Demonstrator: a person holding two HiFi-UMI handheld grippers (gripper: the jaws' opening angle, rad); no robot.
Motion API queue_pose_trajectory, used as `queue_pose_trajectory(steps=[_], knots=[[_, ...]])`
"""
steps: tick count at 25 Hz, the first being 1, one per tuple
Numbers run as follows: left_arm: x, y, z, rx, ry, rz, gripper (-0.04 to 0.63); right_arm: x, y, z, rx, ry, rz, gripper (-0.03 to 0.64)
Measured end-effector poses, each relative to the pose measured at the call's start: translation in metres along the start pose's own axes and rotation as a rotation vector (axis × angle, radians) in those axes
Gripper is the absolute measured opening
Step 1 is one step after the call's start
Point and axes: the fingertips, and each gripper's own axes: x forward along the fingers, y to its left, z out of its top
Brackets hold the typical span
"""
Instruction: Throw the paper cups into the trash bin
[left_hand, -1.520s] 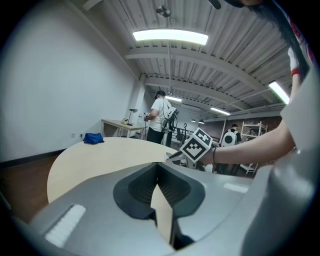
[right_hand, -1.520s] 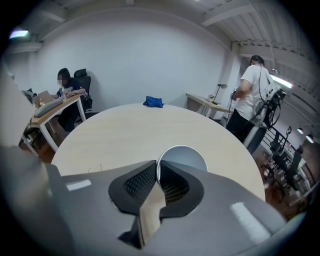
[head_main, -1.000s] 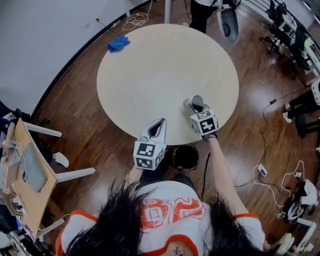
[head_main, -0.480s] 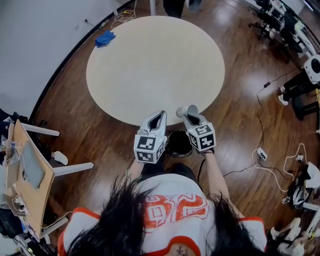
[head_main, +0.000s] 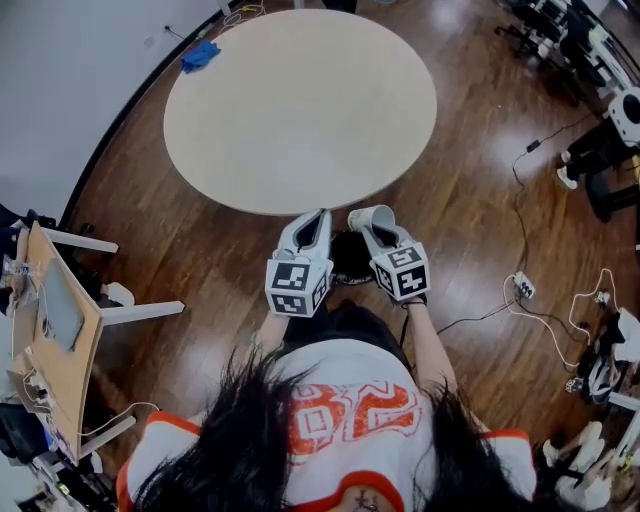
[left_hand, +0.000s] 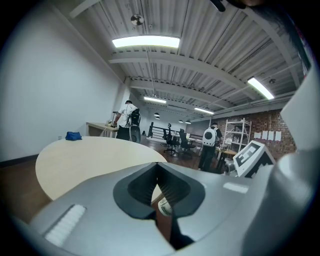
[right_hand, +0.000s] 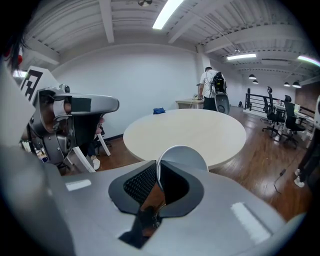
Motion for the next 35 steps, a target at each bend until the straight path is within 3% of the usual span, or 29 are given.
queue_pose_trajectory(steps=[10, 26, 35], knots=[[-0.023, -0.050, -0.033, -0.031, 0.058, -0.019, 0.000, -0.028, 0.008, -0.059, 0.029, 0.056, 0.019, 0.028], [-0.029, -0.041, -0.063, -0.042, 0.143, -0.031, 0.000, 0.030, -0.021, -0.146, 0.123, 0.236, -0.058, 0.028], [-0.020, -0.028, -0.052, -0.046, 0.127, -0.001, 0.000, 0.070, -0.036, -0.176, 0.157, 0.292, -0.099, 0.029]])
